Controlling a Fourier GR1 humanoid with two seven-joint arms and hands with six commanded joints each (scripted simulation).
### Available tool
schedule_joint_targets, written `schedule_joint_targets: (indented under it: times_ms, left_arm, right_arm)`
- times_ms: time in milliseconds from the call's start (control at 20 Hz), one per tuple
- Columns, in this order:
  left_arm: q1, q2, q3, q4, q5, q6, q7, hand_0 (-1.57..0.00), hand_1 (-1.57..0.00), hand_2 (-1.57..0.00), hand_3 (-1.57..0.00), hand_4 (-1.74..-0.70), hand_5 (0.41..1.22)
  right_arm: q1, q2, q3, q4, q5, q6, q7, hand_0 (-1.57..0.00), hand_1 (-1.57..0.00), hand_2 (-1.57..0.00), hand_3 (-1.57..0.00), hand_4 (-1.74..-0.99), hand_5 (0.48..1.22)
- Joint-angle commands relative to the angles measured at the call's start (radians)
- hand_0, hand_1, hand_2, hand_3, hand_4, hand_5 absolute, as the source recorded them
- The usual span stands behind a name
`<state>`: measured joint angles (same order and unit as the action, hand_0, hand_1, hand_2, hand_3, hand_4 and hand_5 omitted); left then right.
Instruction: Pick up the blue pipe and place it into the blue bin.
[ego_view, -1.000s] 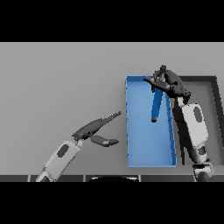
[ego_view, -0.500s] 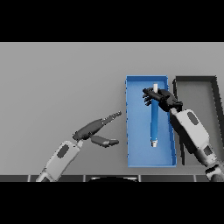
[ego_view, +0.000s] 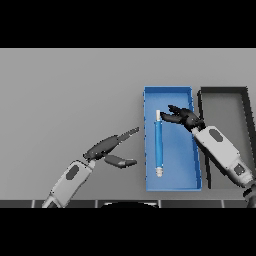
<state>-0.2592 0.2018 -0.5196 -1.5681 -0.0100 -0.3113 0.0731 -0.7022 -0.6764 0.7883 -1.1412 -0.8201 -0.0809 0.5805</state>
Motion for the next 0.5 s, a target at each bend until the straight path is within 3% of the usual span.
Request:
schedule_joint_targets:
  times_ms: [0, 150, 200, 450]
  left_arm:
    - [-0.001, -0.004, -0.001, 0.005, 0.000, 0.000, 0.003, 0.00, 0.00, 0.00, 0.00, -0.91, 0.457]
    - [0.010, 0.001, -0.001, 0.015, -0.005, 0.000, -0.005, 0.00, 0.00, 0.00, 0.00, -0.91, 0.460]
    - [0.012, 0.008, 0.000, 0.008, -0.003, -0.005, -0.025, 0.00, 0.00, 0.00, 0.00, -0.92, 0.462]
    - [0.013, -0.011, -0.007, 0.004, -0.001, 0.003, 0.004, 0.00, 0.00, 0.00, 0.00, -0.92, 0.467]
  right_arm:
    - [-0.002, -0.005, 0.002, -0.003, 0.004, -0.004, 0.009, -0.06, -0.05, -0.05, -0.04, -1.124, 0.738]
    - [0.001, 0.004, 0.000, 0.009, 0.015, -0.013, -0.031, -0.03, -0.03, -0.02, -0.02, -1.120, 0.702]
    - [0.002, -0.007, -0.006, 0.002, 0.007, -0.008, -0.027, -0.02, -0.02, -0.02, -0.02, -1.119, 0.695]
    - [-0.004, -0.007, 0.001, -0.004, 0.015, -0.001, -0.024, -0.01, -0.01, -0.01, -0.01, -1.129, 0.673]
